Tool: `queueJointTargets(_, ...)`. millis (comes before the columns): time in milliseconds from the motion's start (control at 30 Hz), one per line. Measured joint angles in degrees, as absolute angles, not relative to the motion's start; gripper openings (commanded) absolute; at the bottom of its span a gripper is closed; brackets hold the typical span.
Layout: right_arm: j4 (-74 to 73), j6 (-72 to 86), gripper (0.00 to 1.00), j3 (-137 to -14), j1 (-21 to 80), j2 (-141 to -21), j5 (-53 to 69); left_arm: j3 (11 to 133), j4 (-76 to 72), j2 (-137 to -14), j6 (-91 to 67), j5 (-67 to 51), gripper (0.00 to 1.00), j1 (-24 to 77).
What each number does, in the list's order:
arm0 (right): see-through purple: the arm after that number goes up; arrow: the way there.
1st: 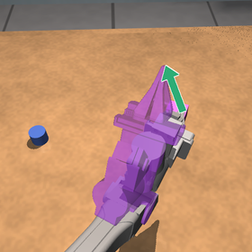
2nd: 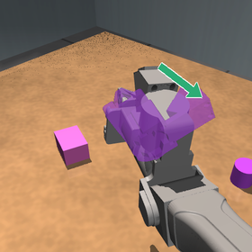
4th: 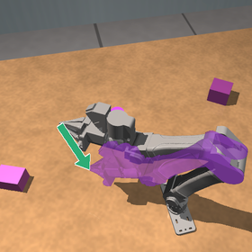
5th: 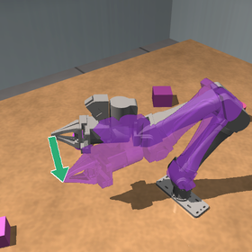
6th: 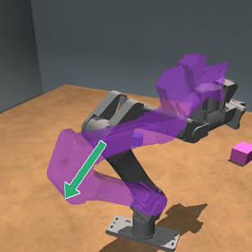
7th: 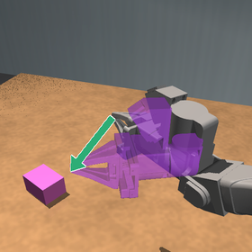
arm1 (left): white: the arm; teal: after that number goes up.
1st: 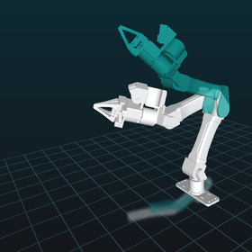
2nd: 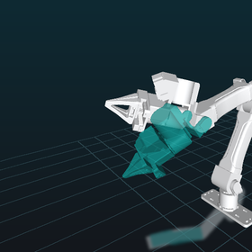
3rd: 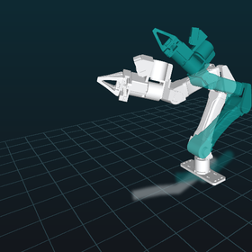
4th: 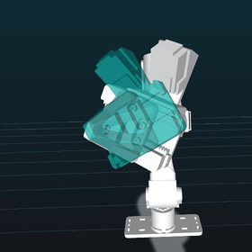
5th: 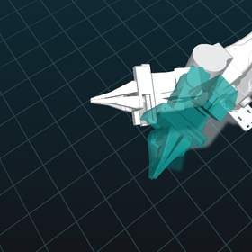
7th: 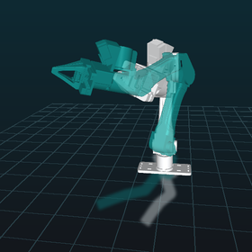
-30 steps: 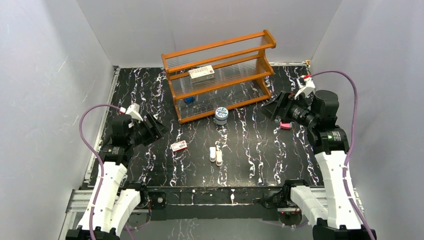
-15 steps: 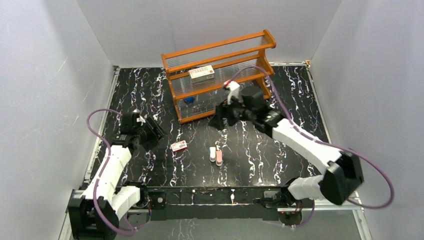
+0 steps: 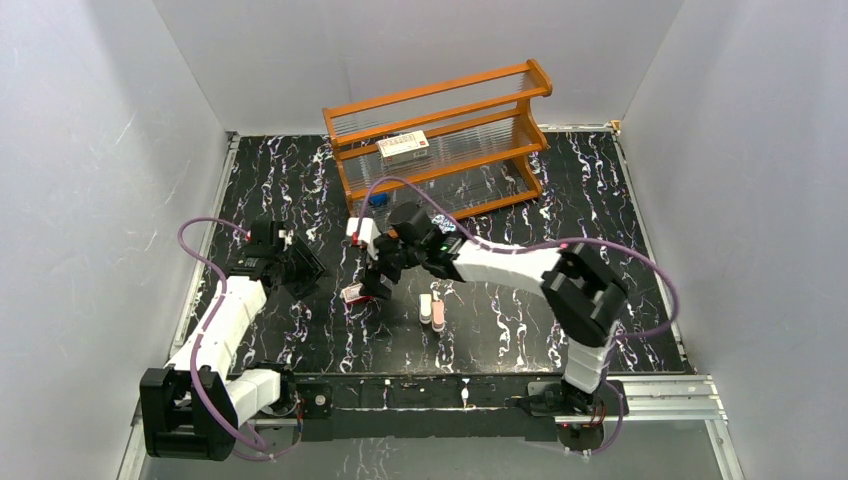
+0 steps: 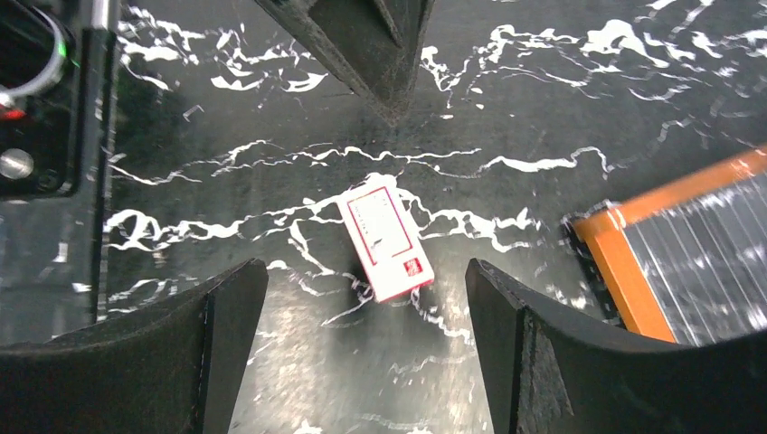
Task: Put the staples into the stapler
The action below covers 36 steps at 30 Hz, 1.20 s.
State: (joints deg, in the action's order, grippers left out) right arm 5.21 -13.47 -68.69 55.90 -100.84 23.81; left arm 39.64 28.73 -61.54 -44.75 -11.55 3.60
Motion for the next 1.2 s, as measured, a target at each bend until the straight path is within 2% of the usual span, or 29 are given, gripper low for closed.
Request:
queueJointTargets(200,5.02,-21.98,0.85,-75.81,56.25,-113.36,29.17,37.85,28.99,-61.28,-44.91,-8.99,0.42,3.55)
queueJointTargets(367,4.62,-27.24,0.80,-78.70,56.23,-118.87,31.70,35.20,28.58,-60.62,-45.52,-9.13,0.40,3.55)
queueJointTargets(700,2.87,-34.87,0.72,-81.58,56.23,-122.98,33.45,31.07,25.34,-60.53,-47.16,-12.78,0.40,3.55)
queueJointTargets(900,1.56,-36.45,0.56,-82.81,56.23,-124.20,33.82,30.35,23.42,-60.55,-48.01,-14.50,0.41,3.55)
queueJointTargets(1200,0.82,-37.12,0.51,-82.78,56.23,-124.29,34.50,26.11,16.34,-61.73,-48.66,-19.29,0.37,3.55)
